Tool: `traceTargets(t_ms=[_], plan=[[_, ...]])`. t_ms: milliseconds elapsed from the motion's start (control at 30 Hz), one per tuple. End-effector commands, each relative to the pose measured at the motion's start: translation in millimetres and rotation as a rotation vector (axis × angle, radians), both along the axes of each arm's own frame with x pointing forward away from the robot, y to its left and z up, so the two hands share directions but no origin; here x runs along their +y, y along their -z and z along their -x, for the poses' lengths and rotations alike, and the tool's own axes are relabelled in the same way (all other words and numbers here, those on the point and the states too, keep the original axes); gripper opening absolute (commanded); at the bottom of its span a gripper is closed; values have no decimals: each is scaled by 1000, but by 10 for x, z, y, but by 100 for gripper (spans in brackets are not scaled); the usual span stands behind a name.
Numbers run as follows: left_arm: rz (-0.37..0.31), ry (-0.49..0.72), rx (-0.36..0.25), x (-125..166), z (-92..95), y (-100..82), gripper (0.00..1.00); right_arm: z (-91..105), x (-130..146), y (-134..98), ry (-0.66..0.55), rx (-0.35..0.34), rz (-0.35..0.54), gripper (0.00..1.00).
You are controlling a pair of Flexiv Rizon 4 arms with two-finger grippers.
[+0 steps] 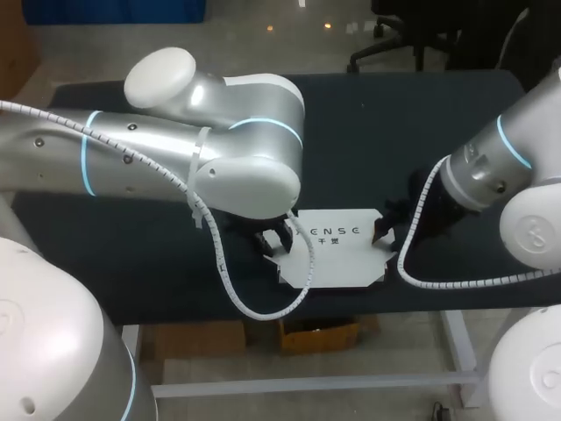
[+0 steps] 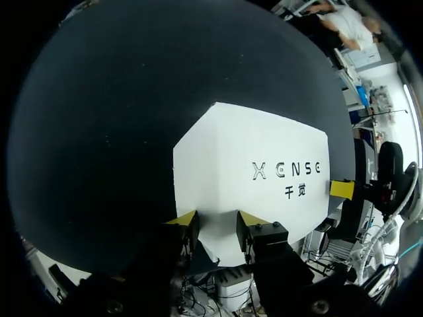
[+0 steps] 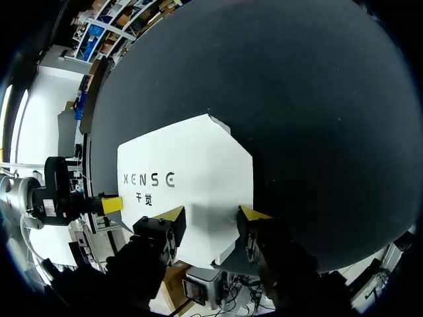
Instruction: Assemble the packaging by folding the flat box into shape, placing the metal phone stand inside, and closing the box properly
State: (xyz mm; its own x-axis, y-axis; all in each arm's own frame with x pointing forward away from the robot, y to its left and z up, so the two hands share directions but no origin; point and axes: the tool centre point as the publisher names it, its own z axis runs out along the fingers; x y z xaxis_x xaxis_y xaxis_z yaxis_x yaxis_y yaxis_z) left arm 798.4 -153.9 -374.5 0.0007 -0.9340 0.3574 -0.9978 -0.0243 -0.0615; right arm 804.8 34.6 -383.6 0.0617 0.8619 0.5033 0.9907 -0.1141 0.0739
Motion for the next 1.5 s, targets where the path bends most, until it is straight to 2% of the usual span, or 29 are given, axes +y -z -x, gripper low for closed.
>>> traceTargets(t_ms=[33,867,1500], plan=[[15,-1,-8,20,18,39,37,3,-23,49,-7,0,-32,48],[96,9,-8,-21,-1,66,36,-2,37,63,-30,-55,-167,47],[179,5,-5,-50,27,88,37,11,86,79,-41,-62,-200,47]])
